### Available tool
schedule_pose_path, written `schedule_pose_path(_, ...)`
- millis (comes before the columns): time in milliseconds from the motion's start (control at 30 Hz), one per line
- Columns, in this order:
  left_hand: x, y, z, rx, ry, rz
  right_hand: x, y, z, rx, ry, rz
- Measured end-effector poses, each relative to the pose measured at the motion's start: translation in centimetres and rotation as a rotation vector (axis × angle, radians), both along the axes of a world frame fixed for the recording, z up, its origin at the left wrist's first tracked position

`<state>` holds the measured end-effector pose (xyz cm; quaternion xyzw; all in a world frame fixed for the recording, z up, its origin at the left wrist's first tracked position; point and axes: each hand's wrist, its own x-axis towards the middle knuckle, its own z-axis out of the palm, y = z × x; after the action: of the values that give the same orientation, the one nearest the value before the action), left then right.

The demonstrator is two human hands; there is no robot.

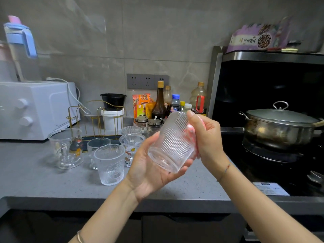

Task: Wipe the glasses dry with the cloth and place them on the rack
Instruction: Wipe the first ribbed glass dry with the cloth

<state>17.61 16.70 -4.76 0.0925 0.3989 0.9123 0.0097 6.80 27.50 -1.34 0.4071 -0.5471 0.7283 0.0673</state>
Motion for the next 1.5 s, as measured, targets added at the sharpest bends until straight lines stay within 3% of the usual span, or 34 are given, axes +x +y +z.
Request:
schedule_pose_path(100, -0.3, -0.7, 0.4, -0.230, -0.014, 0.148, -0.6, 0.2, 0.1, 0.009, 0.000, -0.058)
schedule_pose_path(233, -0.1, -0.4, 1.5, -0.837, -0.004, 0.419, -0.5, -0.1, 0.6, 0.046, 0.124, -0.174)
schedule_pose_path(333, -0.4, 0.2, 1.5, -0.979, 0.039, 0.630, -0.5, -0.5, 0.7, 0.082, 0.175, -0.198)
schedule_pose_path(433, -0.3, 0.1, 0.9, -0.863, 0.055, 0.625, -0.3, -0.6, 0.5, 0.095, 0.184, -0.164)
schedule_pose_path(633, 0.1, -0.2, -0.1, -0.153, -0.062, 0.037, 0.2, -0.3, 0.3, -0.009, 0.098, -0.010)
schedule_pose_path(700, 0.0, -0.2, -0.2, -0.003, -0.051, -0.112, -0.1, -0.2, 0.1, -0.018, 0.074, 0.013)
schedule_pose_path(833, -0.3, -0.5, -0.2, -0.194, -0.075, 0.024, -0.5, 0.2, 0.1, 0.004, 0.043, 0.006)
schedule_pose_path(1000, -0.4, 0.3, 1.6, -0.784, -0.046, 0.396, -0.5, 0.2, 0.5, 0.069, 0.132, -0.151)
schedule_pose_path(1067, -0.5, 0.9, 1.6, -0.845, -0.009, 0.502, -0.3, 0.1, 0.6, 0.072, 0.139, -0.170)
schedule_pose_path(1167, -0.5, 1.1, 1.3, -0.792, 0.061, 0.568, 0.0, 0.1, 0.8, 0.062, 0.138, -0.161)
schedule_pose_path(1267, -0.3, 0.7, 1.2, -0.632, 0.023, 0.494, 0.3, 0.1, 1.0, 0.037, 0.116, -0.099)
schedule_pose_path(1433, -0.3, 0.4, 0.7, -0.059, -0.064, 0.049, -0.1, 0.2, 0.8, -0.027, 0.019, 0.045)
schedule_pose_path(1500, -0.5, 0.1, 0.4, 0.013, -0.057, -0.041, -0.3, 0.1, 0.6, -0.021, 0.030, 0.045)
